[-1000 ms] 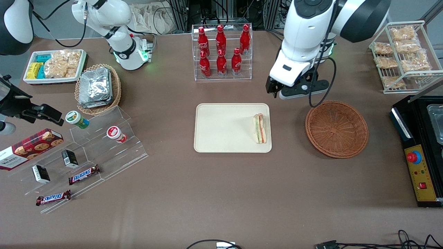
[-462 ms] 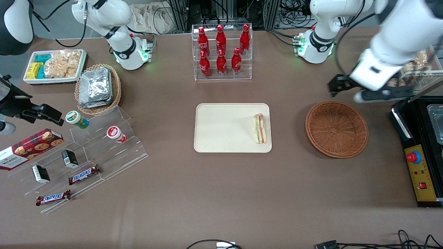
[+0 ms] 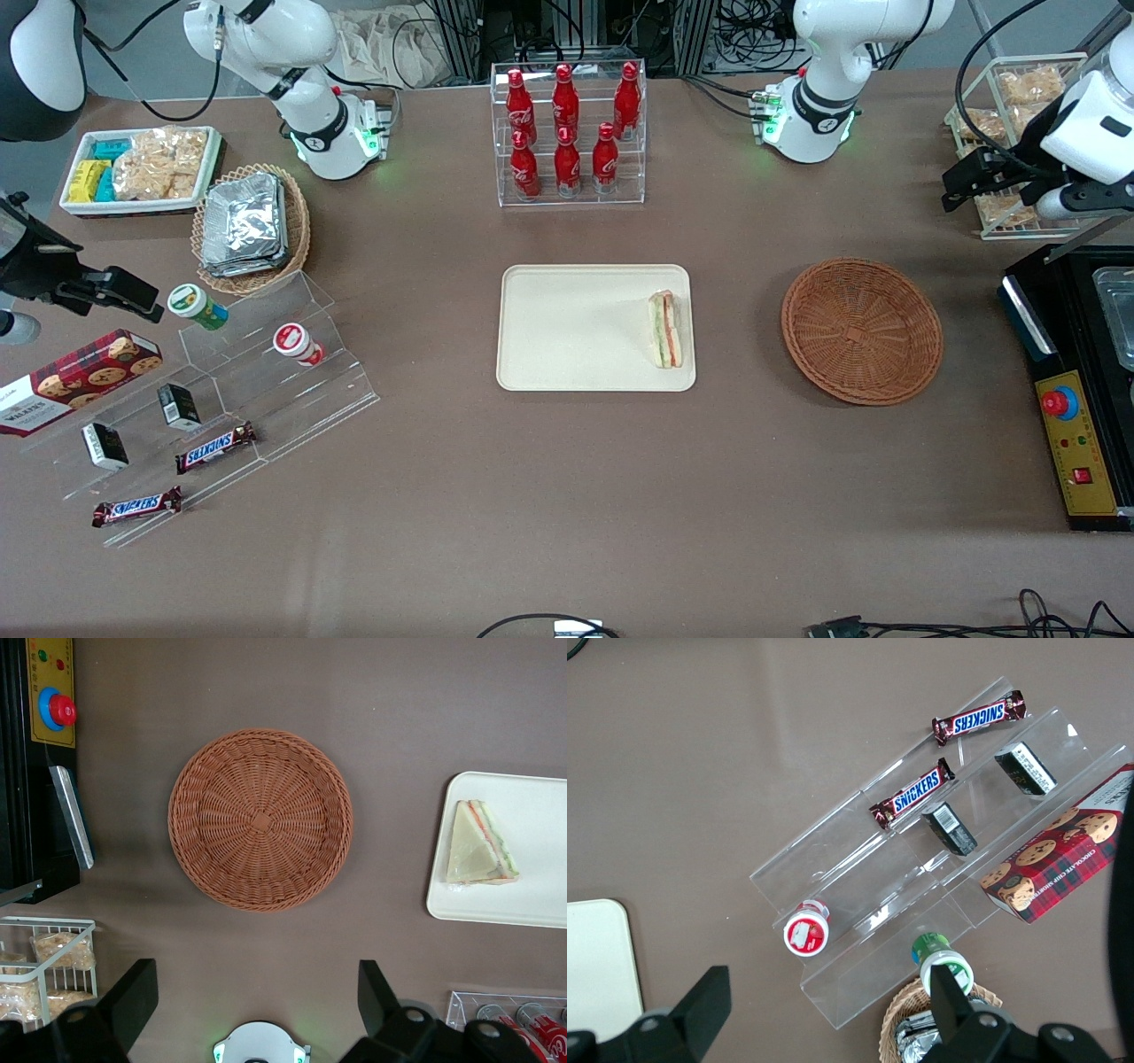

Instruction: Place sandwich from basket to tray

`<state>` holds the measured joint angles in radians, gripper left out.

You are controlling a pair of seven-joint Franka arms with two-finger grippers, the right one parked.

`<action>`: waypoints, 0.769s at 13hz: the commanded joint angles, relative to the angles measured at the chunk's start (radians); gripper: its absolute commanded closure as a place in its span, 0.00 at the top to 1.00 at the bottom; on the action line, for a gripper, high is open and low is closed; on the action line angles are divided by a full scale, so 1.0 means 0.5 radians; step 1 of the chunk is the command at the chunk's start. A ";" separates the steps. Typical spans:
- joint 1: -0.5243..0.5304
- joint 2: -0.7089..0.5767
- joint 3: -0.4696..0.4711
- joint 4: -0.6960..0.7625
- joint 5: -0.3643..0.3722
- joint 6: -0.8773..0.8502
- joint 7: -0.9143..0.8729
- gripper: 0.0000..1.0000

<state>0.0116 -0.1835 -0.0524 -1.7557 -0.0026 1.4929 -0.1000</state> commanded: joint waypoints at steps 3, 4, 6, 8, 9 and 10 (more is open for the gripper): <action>-0.020 0.124 0.074 0.176 0.014 -0.025 0.016 1.00; -0.026 0.131 0.077 0.177 0.017 -0.031 0.004 1.00; -0.023 0.134 0.077 0.180 0.017 -0.031 -0.015 1.00; -0.023 0.134 0.077 0.183 0.020 -0.031 -0.003 1.00; -0.020 0.134 0.077 0.183 0.020 -0.031 -0.009 1.00; -0.023 0.134 0.077 0.183 0.023 -0.031 -0.003 1.00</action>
<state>0.0105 -0.1298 -0.0205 -1.6956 0.0004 1.4944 -0.1000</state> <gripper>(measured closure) 0.000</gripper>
